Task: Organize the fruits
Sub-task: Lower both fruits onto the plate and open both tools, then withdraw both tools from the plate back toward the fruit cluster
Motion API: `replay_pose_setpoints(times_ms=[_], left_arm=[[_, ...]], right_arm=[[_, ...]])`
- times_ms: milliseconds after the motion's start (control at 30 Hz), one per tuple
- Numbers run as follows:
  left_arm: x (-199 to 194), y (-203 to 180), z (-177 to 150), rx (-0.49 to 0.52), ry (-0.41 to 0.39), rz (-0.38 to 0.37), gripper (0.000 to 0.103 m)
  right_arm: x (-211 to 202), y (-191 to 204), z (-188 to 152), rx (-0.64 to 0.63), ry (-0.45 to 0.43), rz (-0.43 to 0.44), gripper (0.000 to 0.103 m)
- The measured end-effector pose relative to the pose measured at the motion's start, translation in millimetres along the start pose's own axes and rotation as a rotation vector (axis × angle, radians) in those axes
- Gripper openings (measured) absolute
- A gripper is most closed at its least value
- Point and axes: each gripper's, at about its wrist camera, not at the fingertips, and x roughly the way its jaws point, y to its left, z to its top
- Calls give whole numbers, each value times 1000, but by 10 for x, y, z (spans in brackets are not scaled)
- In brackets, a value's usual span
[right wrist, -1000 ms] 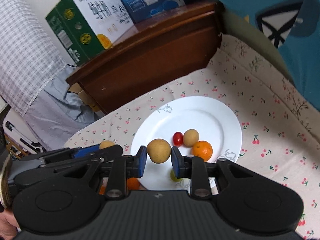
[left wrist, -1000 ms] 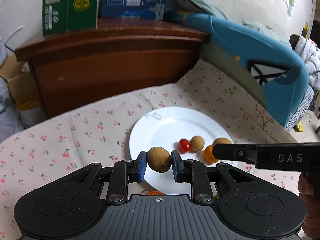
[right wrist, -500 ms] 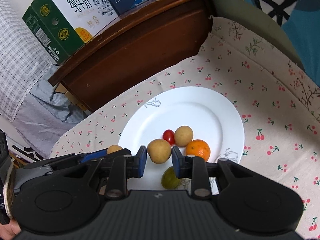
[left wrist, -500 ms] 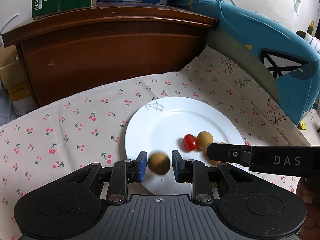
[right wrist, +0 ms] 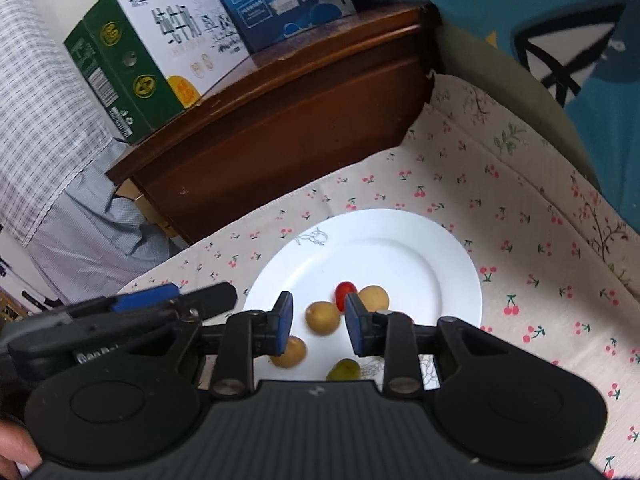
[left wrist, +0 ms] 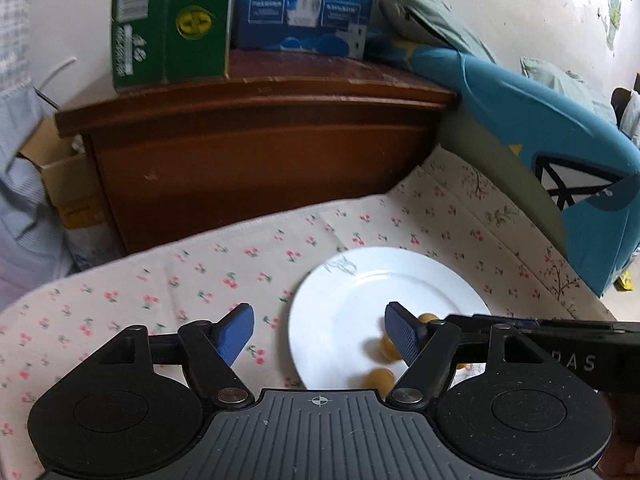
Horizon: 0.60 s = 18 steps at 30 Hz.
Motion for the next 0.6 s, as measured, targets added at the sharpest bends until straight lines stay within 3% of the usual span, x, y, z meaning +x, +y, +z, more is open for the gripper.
replay_pose_setpoints(times_ms=[367,600], left_arm=[[-281,71,-30,24,16,28,74],[-426,301,-166,-31,40,33,74]], right_arm=[[-133,126,-142,-77,37,22,31],[-262,142,-287,-115,67,26,32]])
